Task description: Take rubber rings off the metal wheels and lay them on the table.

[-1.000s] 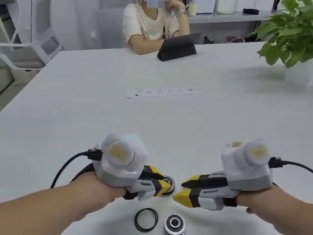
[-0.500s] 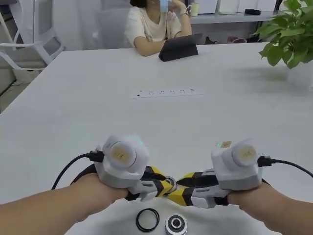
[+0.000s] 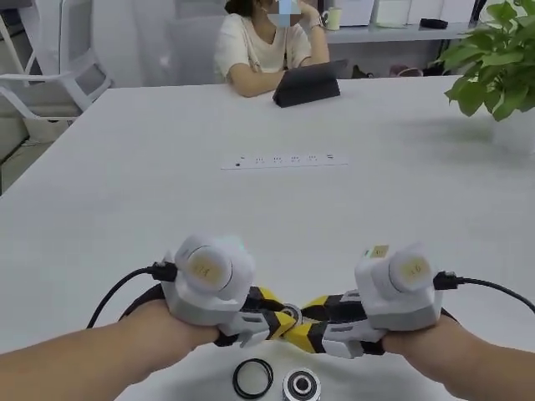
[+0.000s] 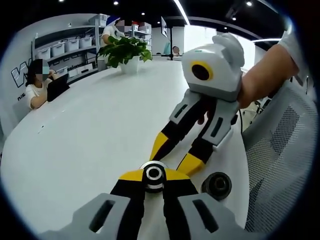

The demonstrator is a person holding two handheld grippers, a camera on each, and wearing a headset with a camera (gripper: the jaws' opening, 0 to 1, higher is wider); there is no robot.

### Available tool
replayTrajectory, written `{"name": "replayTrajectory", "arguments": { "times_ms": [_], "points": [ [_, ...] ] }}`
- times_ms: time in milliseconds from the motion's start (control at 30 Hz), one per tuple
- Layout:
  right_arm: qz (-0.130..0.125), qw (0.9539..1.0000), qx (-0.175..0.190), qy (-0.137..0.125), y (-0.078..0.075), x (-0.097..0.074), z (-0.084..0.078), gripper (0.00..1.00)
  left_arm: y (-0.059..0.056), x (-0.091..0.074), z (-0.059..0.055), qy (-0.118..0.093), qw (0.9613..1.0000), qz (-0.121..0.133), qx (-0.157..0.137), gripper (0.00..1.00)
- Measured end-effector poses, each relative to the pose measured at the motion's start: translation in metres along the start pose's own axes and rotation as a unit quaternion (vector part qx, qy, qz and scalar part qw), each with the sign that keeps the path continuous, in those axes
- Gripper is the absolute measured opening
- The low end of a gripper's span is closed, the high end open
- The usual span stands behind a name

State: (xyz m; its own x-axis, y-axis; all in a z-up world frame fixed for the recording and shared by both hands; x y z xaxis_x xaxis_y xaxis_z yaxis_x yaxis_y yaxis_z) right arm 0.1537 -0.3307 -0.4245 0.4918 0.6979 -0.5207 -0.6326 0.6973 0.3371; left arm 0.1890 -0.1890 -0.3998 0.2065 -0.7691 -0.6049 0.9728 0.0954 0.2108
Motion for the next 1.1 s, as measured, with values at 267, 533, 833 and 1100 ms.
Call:
{"name": "replayTrajectory", "arguments": {
  "times_ms": [267, 533, 833, 1100],
  "points": [
    [-0.006, 0.9999, -0.008, -0.002, 0.0015, -0.0027, -0.0014, 0.20, -0.0005, 0.0003, -0.0001, 0.000, 1.0000, 0.000, 0.000, 0.08],
    [-0.010, 0.9999, -0.012, 0.004, -0.0010, -0.0083, -0.0051, 0.08, -0.0004, 0.0005, -0.0002, -0.001, 1.0000, 0.001, -0.002, 0.08],
    [-0.014, 0.9999, 0.002, 0.003, -0.0026, -0.0074, -0.0054, 0.04, -0.0003, 0.0011, -0.0001, 0.001, 1.0000, 0.003, -0.003, 0.08],
    [-0.015, 0.9992, 0.035, -0.008, -0.0041, -0.0090, -0.0065, 0.00, 0.0005, 0.0013, -0.0004, 0.000, 1.0000, 0.003, -0.003, 0.08]
  ]
}}
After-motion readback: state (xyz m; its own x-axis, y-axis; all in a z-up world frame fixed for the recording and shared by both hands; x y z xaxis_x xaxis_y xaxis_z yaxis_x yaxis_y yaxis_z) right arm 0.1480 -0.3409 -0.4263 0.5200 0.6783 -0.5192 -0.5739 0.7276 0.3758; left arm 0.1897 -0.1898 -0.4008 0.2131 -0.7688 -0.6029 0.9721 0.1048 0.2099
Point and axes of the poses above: the centre of the closed fingertips' face, and the gripper's own axes: x roughly forward along the fingers, y roughly to its left, z roughly out of its top, the point moved 10 cm from there along -x, roughly backward along the fingers, and after that the axes turned 13 degrees about x, right-handed, at the moved point
